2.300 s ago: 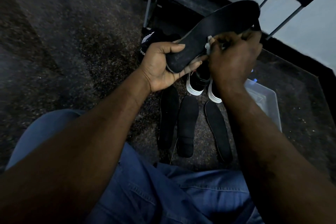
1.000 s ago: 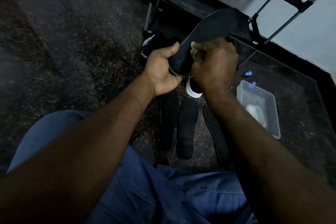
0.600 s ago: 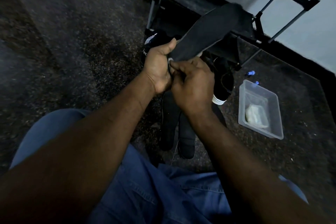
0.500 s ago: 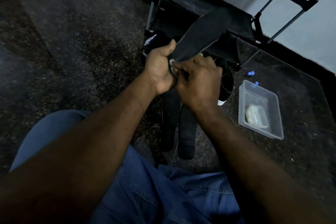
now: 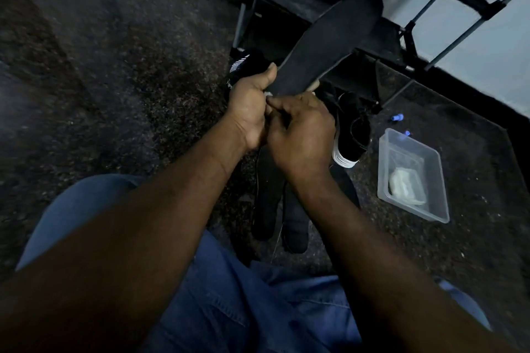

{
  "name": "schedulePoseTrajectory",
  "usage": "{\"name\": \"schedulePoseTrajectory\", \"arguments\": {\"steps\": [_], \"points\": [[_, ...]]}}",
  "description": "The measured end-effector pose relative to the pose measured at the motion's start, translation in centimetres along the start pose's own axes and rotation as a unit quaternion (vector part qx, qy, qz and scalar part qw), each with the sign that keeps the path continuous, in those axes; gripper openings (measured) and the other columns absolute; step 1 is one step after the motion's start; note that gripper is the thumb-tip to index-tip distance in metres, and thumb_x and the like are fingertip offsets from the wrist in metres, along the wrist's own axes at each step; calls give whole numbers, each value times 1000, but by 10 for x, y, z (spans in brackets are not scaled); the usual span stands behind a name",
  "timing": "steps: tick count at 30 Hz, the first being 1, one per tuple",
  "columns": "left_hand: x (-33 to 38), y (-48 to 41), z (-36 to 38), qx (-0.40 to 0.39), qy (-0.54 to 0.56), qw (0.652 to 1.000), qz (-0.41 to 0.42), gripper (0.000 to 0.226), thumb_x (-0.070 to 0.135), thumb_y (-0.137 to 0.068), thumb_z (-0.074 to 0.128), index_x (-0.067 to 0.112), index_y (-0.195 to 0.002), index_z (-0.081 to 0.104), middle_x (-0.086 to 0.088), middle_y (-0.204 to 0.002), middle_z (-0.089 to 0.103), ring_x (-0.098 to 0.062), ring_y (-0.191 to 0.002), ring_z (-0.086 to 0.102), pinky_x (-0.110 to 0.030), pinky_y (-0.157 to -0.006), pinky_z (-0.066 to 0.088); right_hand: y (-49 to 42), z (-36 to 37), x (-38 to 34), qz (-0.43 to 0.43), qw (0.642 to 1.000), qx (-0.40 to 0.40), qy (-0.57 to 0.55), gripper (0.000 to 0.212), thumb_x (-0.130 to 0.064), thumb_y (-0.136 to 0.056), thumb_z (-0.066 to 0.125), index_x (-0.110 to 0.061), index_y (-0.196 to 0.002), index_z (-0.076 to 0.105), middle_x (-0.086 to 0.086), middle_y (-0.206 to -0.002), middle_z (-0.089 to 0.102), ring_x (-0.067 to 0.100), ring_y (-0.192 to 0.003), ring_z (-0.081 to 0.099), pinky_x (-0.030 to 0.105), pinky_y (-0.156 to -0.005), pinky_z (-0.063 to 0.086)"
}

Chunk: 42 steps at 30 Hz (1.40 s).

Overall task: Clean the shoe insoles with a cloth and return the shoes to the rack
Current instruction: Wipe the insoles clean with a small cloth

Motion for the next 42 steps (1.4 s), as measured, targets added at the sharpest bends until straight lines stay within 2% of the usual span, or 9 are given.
{"name": "schedulePoseTrajectory", "arguments": {"steps": [5, 9, 14, 17, 22, 27, 33, 39, 42], "points": [[-2, 0, 1, 10, 34, 999, 14, 58, 38, -110, 39, -8, -142, 53, -32, -137, 60, -39, -132, 59, -40, -100, 57, 3, -15, 0, -70, 992, -13, 103, 23, -32, -88, 62, -30, -103, 80, -2, -88, 68, 28, -89, 61, 46, -74, 47], [2, 1, 8, 6, 23, 999, 41, 45, 21, -109, 44, -4, -146, 51, -24, -135, 63, -34, -114, 67, -39, -94, 59, -23, -37, 22, -50, 985, 26, 165, 19, -34, -89, 68, -30, -103, 81, -2, -93, 72, 31, -92, 62, 44, -78, 47], [2, 3, 13, -34, -13, 999, 32, 42, 16, -104, 44, -1, -142, 51, -18, -124, 65, -26, -99, 68, -33, -81, 61, -53, -52, 36, 1, 992, 71, 100, 18, -31, -88, 71, -27, -102, 80, -1, -100, 74, 27, -95, 64, 50, -86, 53], [0, 6, 20, -72, -22, 997, -7, 41, 21, -100, 35, -2, -121, 61, -14, -101, 69, -26, -86, 68, -30, -76, 58, -42, -43, 30, -21, 994, 52, 92, 16, -29, -88, 70, -27, -101, 80, -1, -97, 73, 26, -92, 65, 50, -84, 53], [-4, 3, 25, -115, -14, 993, -9, 64, 49, -109, 36, 3, -153, 44, -17, -151, 52, -36, -135, 54, -43, -114, 46, 0, -22, 14, -74, 993, 9, 89, 23, -28, -89, 61, -27, -104, 79, 1, -94, 71, 30, -91, 65, 48, -75, 52], [-9, 5, 24, -108, -20, 993, -34, 69, 54, -108, 32, 4, -154, 42, -21, -150, 53, -33, -135, 56, -38, -103, 55, 4, -32, 7, -106, 982, 25, 153, 19, -30, -89, 66, -29, -102, 80, -5, -92, 72, 28, -91, 62, 41, -74, 43], [-13, 9, 23, -81, -52, 995, -31, 48, 42, -112, 32, 9, -127, 63, -8, -105, 76, -20, -91, 74, -30, -79, 60, -42, -56, 37, 20, 986, 99, 135, 16, -32, -88, 66, -26, -93, 80, -1, -94, 75, 31, -90, 63, 47, -82, 51], [-6, 1, 9, -28, -56, 998, -6, 63, 48, -109, 40, -1, -145, 53, -18, -140, 61, -29, -124, 62, -35, -98, 55, -9, -18, 7, -40, 995, 15, 85, 20, -33, -85, 61, -25, -91, 79, 1, -91, 75, 32, -91, 64, 47, -75, 53], [-6, 1, 7, -7, -38, 999, -2, 60, 47, -109, 39, 2, -144, 56, -23, -137, 63, -33, -127, 63, -38, -100, 57, 2, -15, 4, -56, 993, 0, 101, 23, -37, -84, 60, -26, -93, 78, -1, -90, 73, 31, -92, 63, 44, -72, 49]]}}
Point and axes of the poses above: each hand's wrist, its own y-axis away from the middle knuckle, its own z-axis out of the palm, x = y × z, the point moved 8 cm from there along -y, towards the middle knuckle
